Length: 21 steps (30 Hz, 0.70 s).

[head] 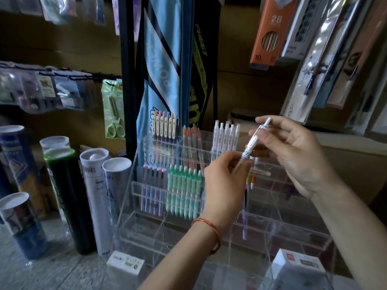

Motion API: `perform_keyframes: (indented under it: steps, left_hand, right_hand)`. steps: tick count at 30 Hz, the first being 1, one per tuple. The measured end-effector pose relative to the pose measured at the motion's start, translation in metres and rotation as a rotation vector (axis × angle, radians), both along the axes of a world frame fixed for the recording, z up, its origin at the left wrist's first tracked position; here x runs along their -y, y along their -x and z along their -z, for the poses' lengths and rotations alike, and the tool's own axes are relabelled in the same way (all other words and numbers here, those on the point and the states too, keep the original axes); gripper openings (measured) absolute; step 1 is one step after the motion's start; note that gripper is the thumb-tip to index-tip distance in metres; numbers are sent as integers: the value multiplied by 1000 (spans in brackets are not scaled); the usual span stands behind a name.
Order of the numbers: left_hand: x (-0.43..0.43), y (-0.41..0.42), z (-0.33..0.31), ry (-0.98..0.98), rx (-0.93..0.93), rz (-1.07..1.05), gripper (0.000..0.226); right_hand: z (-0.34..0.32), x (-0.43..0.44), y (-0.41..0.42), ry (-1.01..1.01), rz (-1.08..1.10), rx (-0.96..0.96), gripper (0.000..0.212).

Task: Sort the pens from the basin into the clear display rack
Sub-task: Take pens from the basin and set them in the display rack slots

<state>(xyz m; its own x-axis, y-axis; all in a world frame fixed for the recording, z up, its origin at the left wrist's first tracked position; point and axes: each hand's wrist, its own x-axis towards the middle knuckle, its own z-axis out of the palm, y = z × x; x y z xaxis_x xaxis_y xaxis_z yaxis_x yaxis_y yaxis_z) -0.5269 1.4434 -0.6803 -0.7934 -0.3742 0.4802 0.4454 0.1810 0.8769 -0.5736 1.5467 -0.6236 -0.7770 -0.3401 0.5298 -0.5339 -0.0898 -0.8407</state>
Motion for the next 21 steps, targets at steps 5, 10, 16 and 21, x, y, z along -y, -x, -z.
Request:
perform_keyframes:
  steps: [5, 10, 16, 21]
  left_hand:
    - [6, 13, -20, 139, -78, -151, 14]
    - [39, 35, -22, 496, -6, -372, 48]
    - [50, 54, -17, 780, 137, -365, 69]
    - [52, 56, -16, 757, 123, -379, 73]
  right_hand:
    - [-36, -2, 13, 60, 53, -121, 18]
    - [-58, -11, 39, -2, 373, -489, 27]
    - [-24, 17, 58, -368, 225, -290, 26]
    - [-14, 24, 64, -622, 177, -192, 21]
